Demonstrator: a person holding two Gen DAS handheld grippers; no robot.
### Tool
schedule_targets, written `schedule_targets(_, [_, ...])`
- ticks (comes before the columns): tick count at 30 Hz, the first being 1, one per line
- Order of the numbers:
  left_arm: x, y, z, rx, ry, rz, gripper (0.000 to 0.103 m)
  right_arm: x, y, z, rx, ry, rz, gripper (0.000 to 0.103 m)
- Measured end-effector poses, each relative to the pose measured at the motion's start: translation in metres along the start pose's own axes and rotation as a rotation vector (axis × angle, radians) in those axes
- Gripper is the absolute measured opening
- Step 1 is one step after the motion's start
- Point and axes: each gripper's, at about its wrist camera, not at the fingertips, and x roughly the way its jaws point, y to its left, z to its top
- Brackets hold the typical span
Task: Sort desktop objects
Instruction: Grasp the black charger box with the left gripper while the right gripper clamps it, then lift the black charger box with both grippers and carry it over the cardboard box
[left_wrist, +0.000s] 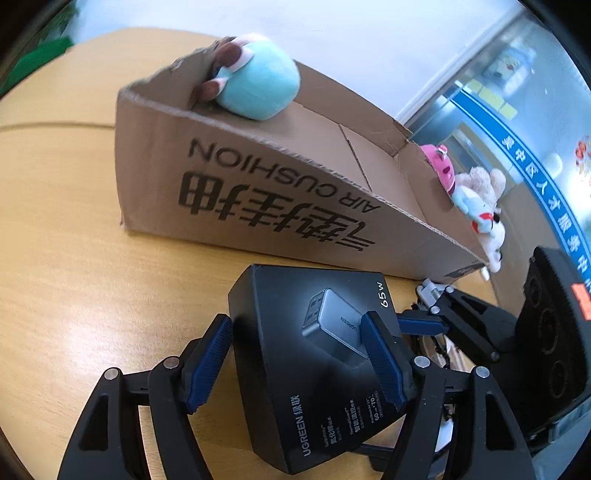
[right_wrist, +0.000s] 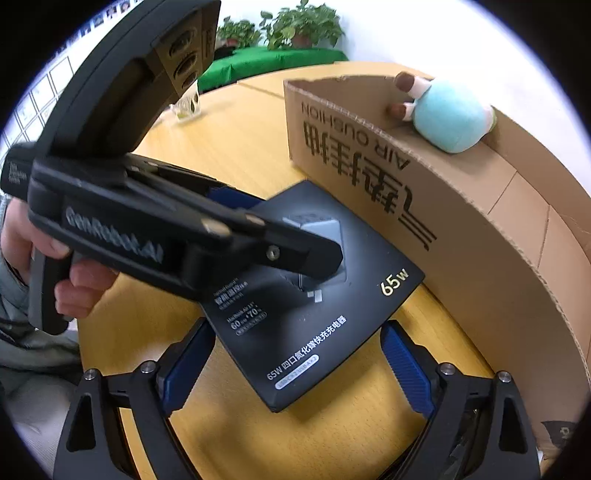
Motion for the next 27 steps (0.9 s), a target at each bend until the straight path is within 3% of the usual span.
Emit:
schedule_targets(14, [-0.001,-0.016,-0.009,-0.046,0.0,0.07,0.07,0.002,0.004,0.0,-0.051,0.044,0.004,0.086])
schedule_targets(18, [-0.011,-0.022,-0.022,-0.029,0.022,0.104,0.07,-0.005,0.012,-0.005,-0.06,0.068,0.061,0.086])
schedule_targets(22, [-0.011,-0.012,-0.023,-0.075,0.016,0.098,0.078,-0.007,0.016,-0.003,-0.083,0.075,0.076,0.086])
schedule_targets(27, [-0.005,-0.012,-0.023,-0.064,0.017,0.074,0.08,-0.004,0.017,0.002,-0.097,0.074,0.049,0.086])
